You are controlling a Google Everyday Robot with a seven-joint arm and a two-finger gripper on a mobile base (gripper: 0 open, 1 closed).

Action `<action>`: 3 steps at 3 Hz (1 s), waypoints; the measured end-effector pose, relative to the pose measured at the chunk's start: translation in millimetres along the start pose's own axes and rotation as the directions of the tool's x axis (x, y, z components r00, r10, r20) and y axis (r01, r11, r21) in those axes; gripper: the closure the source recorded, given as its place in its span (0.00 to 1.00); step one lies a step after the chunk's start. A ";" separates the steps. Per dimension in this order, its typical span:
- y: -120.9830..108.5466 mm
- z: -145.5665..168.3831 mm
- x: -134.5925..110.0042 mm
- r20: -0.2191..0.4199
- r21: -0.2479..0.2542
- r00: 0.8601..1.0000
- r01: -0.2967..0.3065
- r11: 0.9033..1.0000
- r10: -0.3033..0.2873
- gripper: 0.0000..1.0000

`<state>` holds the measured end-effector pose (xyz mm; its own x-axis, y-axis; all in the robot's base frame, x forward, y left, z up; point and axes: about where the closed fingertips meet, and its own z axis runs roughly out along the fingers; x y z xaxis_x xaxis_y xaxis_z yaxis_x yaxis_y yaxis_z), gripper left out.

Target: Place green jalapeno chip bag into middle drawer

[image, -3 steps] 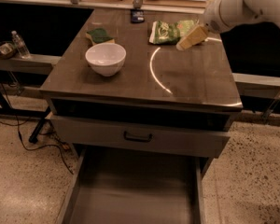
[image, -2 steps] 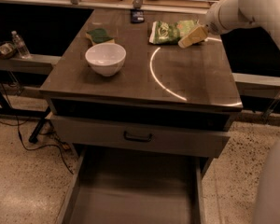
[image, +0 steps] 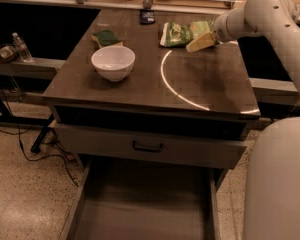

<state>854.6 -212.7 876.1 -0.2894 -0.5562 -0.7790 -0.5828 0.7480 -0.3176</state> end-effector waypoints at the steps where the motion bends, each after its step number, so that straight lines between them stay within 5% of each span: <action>1: 0.3 18.9 0.8 0.012 -0.006 0.999 -0.051 0.999 0.051 0.12; 3: 5.7 30.8 -2.1 0.012 0.004 0.993 -0.117 0.993 0.117 0.74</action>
Offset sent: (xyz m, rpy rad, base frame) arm 0.0314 0.0129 -0.0155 0.1257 0.0213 -0.0771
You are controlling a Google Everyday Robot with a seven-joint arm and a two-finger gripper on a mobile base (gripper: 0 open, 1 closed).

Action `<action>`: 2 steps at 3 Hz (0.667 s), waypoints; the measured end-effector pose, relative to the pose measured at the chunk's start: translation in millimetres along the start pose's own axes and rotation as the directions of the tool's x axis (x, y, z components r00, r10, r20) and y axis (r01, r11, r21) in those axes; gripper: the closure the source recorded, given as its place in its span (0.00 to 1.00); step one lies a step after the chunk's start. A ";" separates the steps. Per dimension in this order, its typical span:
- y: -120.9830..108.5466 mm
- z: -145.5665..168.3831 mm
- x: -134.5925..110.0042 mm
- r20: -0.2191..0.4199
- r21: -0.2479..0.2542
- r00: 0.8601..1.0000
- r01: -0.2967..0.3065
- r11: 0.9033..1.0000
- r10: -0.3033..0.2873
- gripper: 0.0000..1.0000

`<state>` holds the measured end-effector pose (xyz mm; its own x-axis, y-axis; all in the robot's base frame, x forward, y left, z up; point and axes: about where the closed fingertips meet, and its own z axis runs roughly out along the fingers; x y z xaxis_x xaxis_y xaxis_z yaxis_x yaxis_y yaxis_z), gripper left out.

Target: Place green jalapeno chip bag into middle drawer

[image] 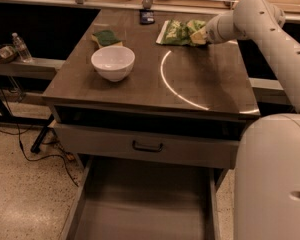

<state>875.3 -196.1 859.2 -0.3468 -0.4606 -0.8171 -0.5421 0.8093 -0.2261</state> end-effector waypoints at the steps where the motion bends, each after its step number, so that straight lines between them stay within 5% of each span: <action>1: 16.2 -27.4 -7.1 -0.009 -0.010 1.000 0.010 1.000 -0.010 1.00; 2: 39.7 -83.1 -29.8 0.036 -0.058 0.997 0.072 0.996 -0.070 1.00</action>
Offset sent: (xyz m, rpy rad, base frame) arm -0.1412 0.0249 0.1212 -0.0349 -0.0918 0.2065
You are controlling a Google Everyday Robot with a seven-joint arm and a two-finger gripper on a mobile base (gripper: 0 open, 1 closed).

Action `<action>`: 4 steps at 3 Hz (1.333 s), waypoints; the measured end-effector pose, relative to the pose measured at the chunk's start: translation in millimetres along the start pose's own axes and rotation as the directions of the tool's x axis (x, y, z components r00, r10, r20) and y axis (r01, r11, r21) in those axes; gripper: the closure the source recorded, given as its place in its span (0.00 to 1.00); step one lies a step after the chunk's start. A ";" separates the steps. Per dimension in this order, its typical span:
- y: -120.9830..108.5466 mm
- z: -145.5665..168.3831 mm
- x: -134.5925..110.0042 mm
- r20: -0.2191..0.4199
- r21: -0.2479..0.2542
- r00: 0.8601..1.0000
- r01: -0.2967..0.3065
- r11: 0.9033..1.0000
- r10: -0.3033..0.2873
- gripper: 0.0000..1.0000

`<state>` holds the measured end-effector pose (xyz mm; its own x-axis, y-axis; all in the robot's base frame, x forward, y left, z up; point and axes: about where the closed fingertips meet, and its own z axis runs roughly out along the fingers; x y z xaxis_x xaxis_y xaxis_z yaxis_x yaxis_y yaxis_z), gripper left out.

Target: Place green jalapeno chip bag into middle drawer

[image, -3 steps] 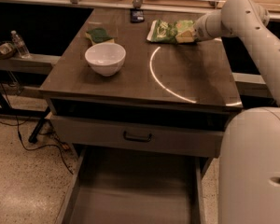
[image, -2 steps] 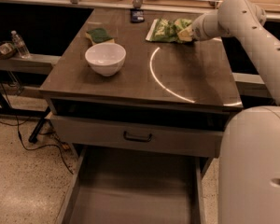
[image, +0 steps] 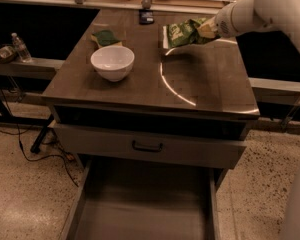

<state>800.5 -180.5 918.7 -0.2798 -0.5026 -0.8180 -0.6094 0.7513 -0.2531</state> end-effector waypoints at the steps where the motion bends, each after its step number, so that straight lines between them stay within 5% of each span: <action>1: 16.8 -67.3 -0.8 0.011 -0.051 0.999 0.045 0.998 -0.044 1.00; 3: 19.5 -80.5 5.5 0.007 -0.065 0.999 0.053 0.996 -0.053 1.00; 4: 50.3 -133.8 29.4 0.021 -0.147 0.994 0.110 0.983 -0.108 1.00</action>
Offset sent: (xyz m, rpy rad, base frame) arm -0.0561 -0.0143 0.0294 -0.0113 -0.0012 0.0639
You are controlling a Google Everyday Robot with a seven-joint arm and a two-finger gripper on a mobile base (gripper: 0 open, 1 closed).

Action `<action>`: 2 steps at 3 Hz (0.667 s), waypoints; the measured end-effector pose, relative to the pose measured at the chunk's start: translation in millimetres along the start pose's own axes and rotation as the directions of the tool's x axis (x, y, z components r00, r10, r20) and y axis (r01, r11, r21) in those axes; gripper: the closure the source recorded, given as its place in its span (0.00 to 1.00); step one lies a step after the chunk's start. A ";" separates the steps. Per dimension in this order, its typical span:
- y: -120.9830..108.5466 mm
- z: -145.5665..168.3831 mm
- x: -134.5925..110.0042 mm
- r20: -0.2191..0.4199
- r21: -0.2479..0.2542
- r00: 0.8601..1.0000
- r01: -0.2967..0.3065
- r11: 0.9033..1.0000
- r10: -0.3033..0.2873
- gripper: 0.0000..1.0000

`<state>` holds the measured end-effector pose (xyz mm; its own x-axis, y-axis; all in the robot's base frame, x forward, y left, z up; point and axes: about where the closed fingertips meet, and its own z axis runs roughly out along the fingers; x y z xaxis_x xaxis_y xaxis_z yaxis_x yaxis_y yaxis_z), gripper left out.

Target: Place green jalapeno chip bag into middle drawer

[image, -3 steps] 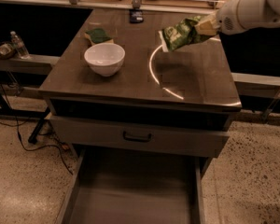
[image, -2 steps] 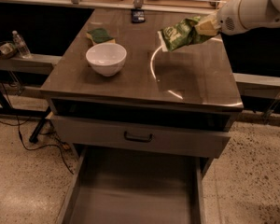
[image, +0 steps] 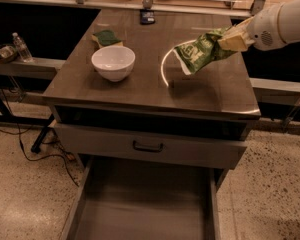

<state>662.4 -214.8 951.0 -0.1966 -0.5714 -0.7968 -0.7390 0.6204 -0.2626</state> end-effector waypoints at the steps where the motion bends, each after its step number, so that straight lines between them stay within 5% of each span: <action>1: 31.4 -49.8 33.4 -0.027 -0.028 1.000 0.001 1.000 -0.002 1.00; 2: 66.2 -111.3 86.4 -0.103 -0.051 0.994 -0.038 0.998 0.032 1.00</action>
Offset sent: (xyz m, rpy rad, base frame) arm -0.2166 -0.1131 -0.0418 -0.0755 0.1934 -0.0250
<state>524.8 -282.9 925.3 -0.2859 -0.6036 -0.7443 -0.7627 0.6135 -0.2046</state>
